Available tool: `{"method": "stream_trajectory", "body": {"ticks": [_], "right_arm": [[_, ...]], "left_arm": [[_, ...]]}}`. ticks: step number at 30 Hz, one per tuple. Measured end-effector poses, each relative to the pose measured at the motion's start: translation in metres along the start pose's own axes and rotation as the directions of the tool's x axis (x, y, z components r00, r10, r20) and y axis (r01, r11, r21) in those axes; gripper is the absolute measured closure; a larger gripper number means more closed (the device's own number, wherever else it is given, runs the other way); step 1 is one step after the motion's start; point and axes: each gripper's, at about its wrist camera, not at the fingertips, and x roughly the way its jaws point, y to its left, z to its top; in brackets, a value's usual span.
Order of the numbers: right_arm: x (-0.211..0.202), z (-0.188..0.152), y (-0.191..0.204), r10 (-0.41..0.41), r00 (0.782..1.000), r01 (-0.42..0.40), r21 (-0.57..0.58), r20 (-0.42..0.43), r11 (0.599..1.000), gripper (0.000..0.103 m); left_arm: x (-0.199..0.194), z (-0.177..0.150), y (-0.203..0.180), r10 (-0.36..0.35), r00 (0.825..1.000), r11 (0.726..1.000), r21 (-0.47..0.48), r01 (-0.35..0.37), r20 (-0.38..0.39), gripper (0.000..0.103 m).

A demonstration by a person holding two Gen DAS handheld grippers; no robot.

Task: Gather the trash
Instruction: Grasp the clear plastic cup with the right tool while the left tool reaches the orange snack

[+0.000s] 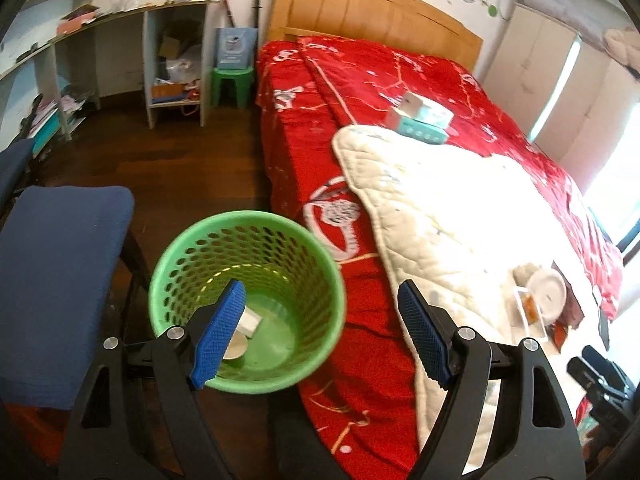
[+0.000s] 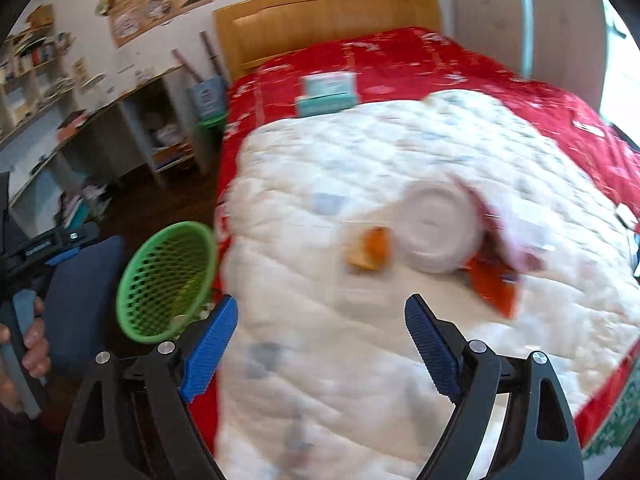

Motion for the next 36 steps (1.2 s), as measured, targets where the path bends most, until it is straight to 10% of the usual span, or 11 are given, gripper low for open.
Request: {"method": "stream_trajectory", "body": {"ticks": [13, 28, 36], "right_arm": [[0.002, -0.024, -0.096, -0.158, 0.986, 0.162, 0.089, -0.053, 0.983, 0.021], [0.037, -0.038, -0.125, -0.138, 0.981, 0.153, 0.108, -0.139, 0.982, 0.052], [0.026, -0.040, -0.135, -0.123, 0.986, 0.139, 0.146, -0.115, 0.979, 0.058]], "left_arm": [[0.013, -0.009, -0.050, -0.045, 0.998, 0.996, 0.078, 0.049, -0.052, 0.025], [0.032, -0.022, -0.116, -0.116, 0.987, 0.973, 0.187, 0.135, -0.109, 0.027], [0.044, -0.030, -0.168, -0.219, 0.961, 0.925, 0.278, 0.260, -0.171, 0.050]]}}
